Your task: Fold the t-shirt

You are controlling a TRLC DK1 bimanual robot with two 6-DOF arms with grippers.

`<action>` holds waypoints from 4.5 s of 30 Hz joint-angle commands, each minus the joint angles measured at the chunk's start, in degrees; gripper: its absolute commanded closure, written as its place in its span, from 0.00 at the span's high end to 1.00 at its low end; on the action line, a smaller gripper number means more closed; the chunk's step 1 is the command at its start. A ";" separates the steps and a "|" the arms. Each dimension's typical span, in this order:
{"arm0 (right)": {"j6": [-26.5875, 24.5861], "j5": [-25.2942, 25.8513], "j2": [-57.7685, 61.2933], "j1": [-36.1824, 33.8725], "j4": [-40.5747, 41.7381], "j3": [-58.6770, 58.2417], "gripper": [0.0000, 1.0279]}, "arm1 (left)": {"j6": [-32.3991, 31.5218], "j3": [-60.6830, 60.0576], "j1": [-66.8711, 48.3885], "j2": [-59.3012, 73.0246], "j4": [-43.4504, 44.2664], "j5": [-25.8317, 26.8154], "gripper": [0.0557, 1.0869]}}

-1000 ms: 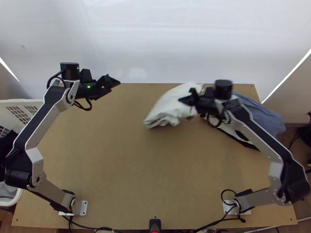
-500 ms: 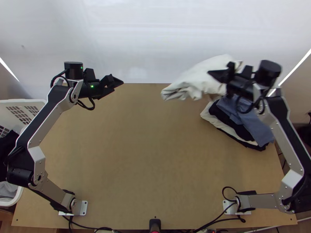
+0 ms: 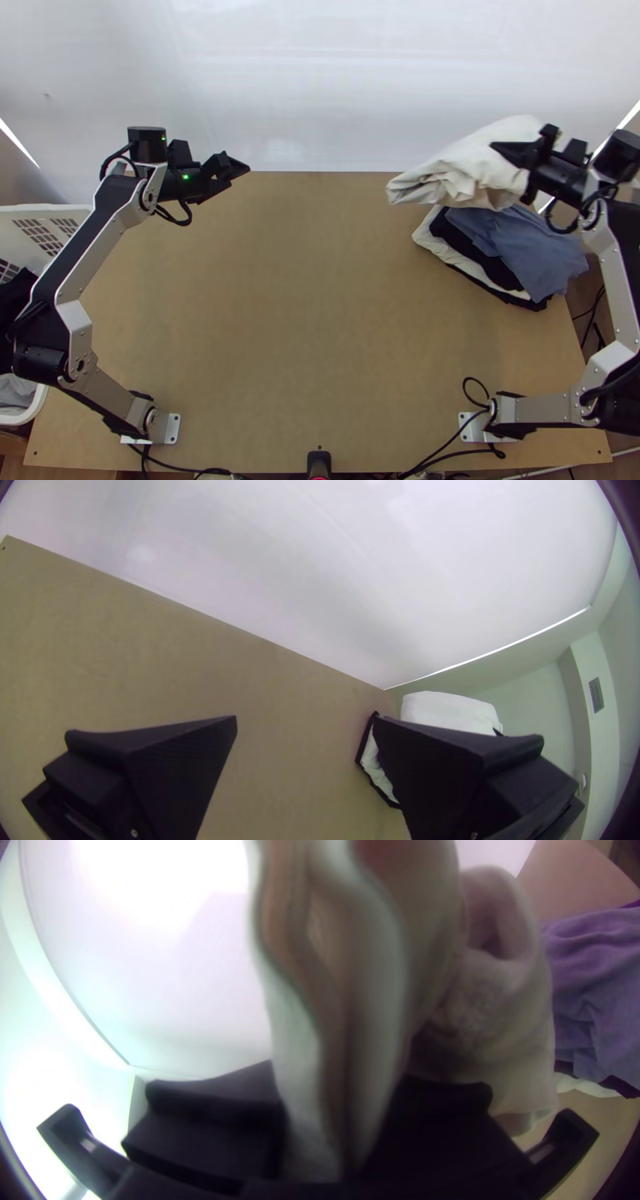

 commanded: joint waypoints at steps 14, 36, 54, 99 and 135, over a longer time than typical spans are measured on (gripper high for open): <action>-4.12 -11.06 5.01 -13.22 -0.24 -1.48 0.03 | 0.04 1.55 -0.53 0.95 -0.24 0.11 0.96; -12.82 -9.13 4.40 -21.83 -3.85 -10.71 0.03 | 0.04 2.52 -0.62 1.74 -0.59 0.11 0.96; -21.44 7.22 0.70 -22.01 -8.15 -15.89 0.03 | 0.04 4.98 -0.97 2.88 -1.47 0.02 0.96; -61.52 24.18 -9.32 -20.51 0.99 -24.33 0.44 | 0.04 5.94 -0.35 2.88 -1.47 0.11 0.96; -70.04 37.72 -14.94 -14.98 30.17 -28.90 0.96 | 0.74 8.05 0.61 3.94 -2.26 0.11 0.96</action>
